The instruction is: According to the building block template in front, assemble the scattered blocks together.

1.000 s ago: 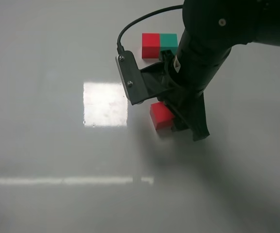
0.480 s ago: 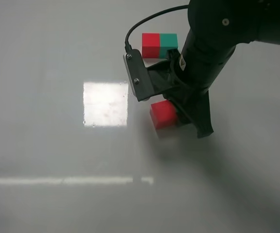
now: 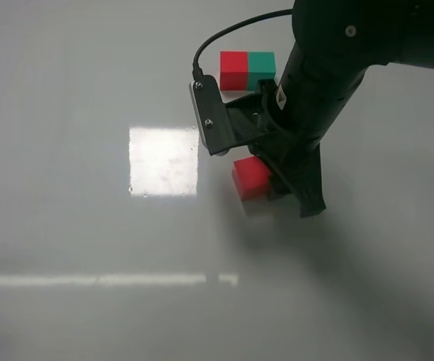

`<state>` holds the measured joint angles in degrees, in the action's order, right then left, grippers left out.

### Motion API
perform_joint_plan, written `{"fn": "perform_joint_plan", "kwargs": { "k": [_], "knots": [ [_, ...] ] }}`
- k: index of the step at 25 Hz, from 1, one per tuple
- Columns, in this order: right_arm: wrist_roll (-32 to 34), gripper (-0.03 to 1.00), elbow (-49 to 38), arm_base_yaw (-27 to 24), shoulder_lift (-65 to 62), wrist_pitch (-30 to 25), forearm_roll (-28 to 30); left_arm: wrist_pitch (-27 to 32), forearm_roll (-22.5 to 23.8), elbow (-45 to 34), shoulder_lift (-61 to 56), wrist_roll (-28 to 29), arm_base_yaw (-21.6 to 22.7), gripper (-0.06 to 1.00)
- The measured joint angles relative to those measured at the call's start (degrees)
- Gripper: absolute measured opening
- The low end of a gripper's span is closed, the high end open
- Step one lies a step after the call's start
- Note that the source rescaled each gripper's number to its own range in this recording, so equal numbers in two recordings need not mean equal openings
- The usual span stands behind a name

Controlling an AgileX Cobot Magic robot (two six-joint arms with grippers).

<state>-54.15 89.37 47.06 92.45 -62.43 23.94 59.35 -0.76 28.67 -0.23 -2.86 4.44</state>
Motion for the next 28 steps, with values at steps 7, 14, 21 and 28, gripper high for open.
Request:
{"fn": "perform_joint_plan", "kwargs": {
  "k": [7,14,21,28],
  "knots": [
    [0.0,0.38,0.0,0.0,0.0,0.1,0.0,0.0,0.0,0.0,0.0,0.0,0.0,0.46],
    [0.0,0.0,0.0,0.0,0.0,0.0,-0.5,0.0,0.0,0.0,0.0,0.0,0.0,0.46],
    [0.1,0.0,0.0,0.0,0.0,0.1,-1.6,0.0,0.0,0.0,0.0,0.0,0.0,0.46],
    [2.5,0.0,0.0,0.0,0.0,0.2,-2.2,0.0,0.0,0.0,0.0,0.0,0.0,0.46]
  ]
}}
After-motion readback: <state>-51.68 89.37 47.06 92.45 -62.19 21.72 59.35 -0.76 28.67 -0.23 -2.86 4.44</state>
